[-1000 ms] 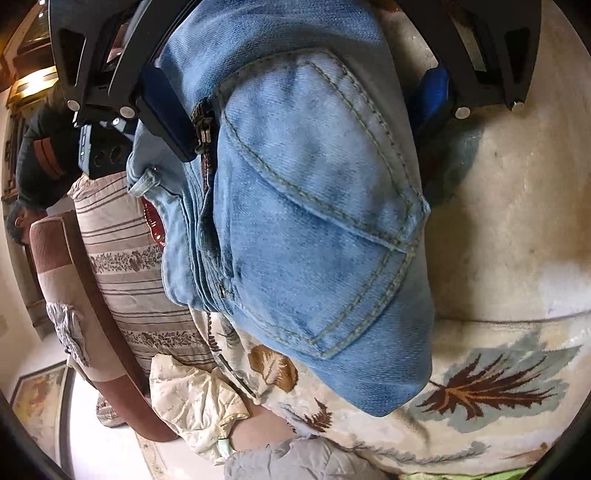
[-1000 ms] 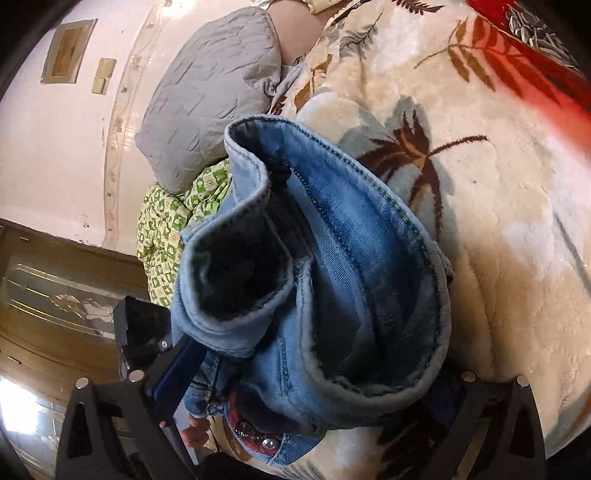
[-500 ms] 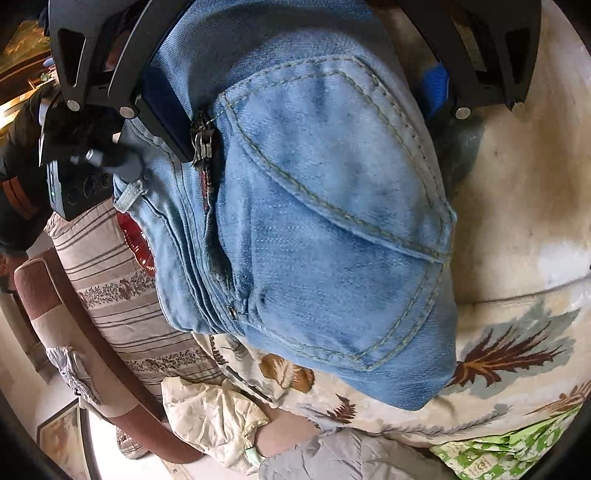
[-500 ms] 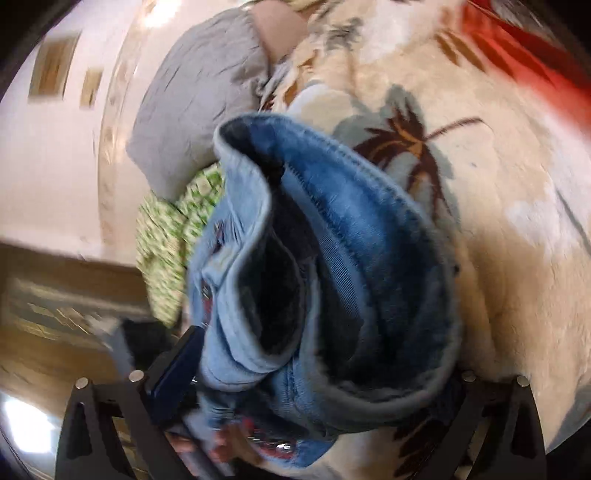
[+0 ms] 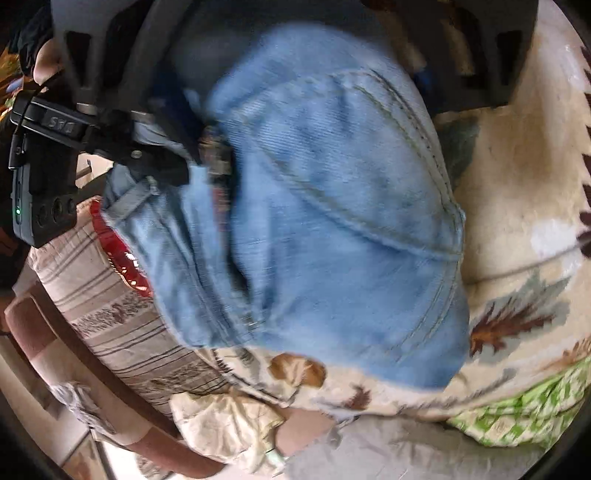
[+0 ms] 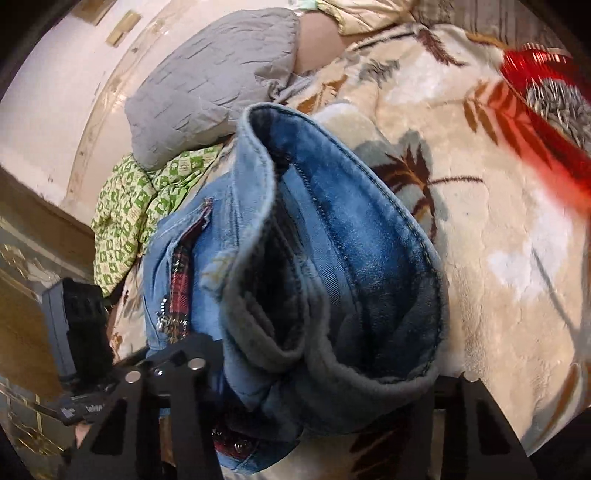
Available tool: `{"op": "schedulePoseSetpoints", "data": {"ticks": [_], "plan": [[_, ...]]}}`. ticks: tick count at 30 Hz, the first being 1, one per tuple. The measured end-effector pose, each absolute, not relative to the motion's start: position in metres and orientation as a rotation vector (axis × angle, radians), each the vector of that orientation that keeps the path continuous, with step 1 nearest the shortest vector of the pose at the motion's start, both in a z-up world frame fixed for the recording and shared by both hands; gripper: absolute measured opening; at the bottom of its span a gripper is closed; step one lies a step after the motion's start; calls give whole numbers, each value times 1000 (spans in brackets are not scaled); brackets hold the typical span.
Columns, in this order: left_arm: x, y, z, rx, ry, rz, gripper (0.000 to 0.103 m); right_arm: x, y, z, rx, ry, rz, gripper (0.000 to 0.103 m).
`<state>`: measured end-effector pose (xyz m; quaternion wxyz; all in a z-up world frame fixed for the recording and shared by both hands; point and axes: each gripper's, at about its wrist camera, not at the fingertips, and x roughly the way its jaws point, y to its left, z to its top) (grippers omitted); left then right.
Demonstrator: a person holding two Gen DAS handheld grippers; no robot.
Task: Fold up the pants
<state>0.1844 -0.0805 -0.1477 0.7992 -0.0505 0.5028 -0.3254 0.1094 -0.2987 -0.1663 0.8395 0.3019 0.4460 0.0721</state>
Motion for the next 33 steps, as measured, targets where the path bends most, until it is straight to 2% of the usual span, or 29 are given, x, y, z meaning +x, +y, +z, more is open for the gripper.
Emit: {"op": "schedulePoseSetpoints", "data": {"ticks": [1,4,7,16,21,24,27,33], "plan": [[181,-81,-142,-80,1057,-704,71,109,-295,-164,623,936,153,53],[174,-81,-129,-32,1021,-700,55,107,-286,-151,557,898,163,48],[171,-76,-116,-43,993,-705,48,101,-282,-138,519,862,180,44],[154,-24,-36,54,858,-582,46,111,-244,-86,503,749,326,42],[136,29,30,153,822,-428,46,132,-182,-40,536,689,481,42],[120,59,52,181,848,-354,47,132,-144,-25,560,675,571,42],[111,78,44,147,870,-340,47,126,-118,-23,557,675,619,42],[115,49,-29,39,854,-436,47,125,-135,-57,481,752,544,42]]}}
